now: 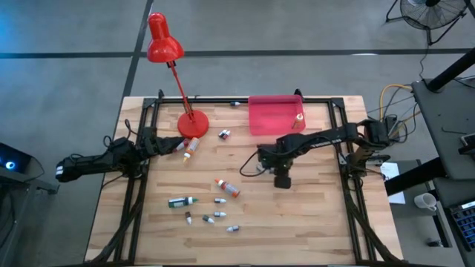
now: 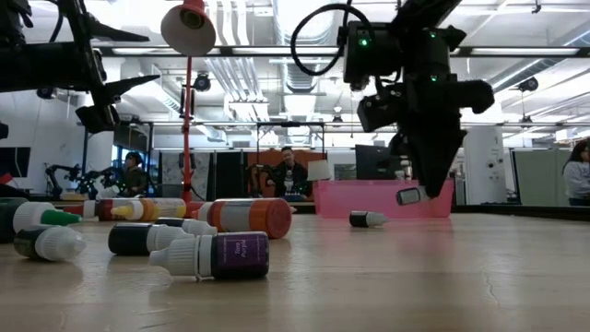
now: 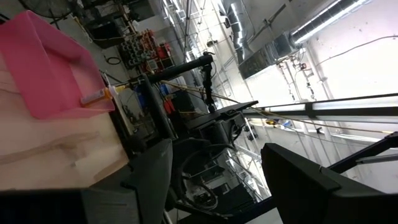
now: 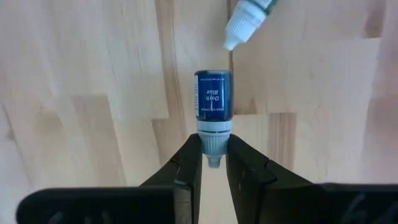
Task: Pick & Place food coloring
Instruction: Put the small blue food coloring bottle into the red bin
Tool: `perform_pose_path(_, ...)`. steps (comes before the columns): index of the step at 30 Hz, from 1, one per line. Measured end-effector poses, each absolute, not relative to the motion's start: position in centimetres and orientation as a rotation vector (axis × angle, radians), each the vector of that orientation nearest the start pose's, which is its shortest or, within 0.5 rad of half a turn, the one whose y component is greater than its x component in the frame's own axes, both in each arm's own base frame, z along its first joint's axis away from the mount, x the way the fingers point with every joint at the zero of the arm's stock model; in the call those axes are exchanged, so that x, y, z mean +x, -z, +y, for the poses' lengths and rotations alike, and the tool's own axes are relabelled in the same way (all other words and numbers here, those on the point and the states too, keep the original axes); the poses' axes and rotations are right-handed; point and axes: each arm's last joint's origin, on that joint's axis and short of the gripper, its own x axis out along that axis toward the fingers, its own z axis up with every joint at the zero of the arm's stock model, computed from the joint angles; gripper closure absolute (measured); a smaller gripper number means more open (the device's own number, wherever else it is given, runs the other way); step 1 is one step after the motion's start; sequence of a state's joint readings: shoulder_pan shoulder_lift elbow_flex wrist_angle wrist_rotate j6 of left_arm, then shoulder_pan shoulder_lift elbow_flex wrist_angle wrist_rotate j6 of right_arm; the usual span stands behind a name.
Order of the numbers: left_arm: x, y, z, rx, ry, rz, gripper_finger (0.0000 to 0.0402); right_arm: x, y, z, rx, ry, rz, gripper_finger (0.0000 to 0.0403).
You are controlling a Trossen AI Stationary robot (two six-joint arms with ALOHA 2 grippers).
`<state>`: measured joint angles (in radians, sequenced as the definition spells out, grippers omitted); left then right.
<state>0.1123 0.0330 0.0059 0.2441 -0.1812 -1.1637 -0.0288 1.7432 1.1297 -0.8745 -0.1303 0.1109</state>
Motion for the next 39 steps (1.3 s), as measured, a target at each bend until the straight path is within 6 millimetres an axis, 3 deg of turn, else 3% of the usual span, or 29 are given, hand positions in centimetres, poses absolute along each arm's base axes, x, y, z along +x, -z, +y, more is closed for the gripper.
perform_pose_path(6, 9.5, -18.6, 1.6, -1.158, -0.132, -0.363, 0.0182, 31.3, -18.3, -0.6, 0.287, 0.102, 1.460, 0.0354)
perform_pose_path(28, 9.5, -18.6, 1.6, -1.157, -0.132, -0.364, 0.0182, 31.3, -18.5, -0.1, 0.604, 0.126, 1.484, 0.0350)
perform_pose_path(34, 9.5, -18.6, 1.6, -1.157, -0.131, -0.364, 0.0182, 32.5, -20.2, -0.5, 0.672, 0.237, 1.405, 0.0349)
perform_pose_path(39, 9.5, -18.6, 1.6, -1.157, -0.132, -0.364, 0.0182, 33.5, -22.6, -2.8, 0.716, 0.407, 1.298, 0.0349)
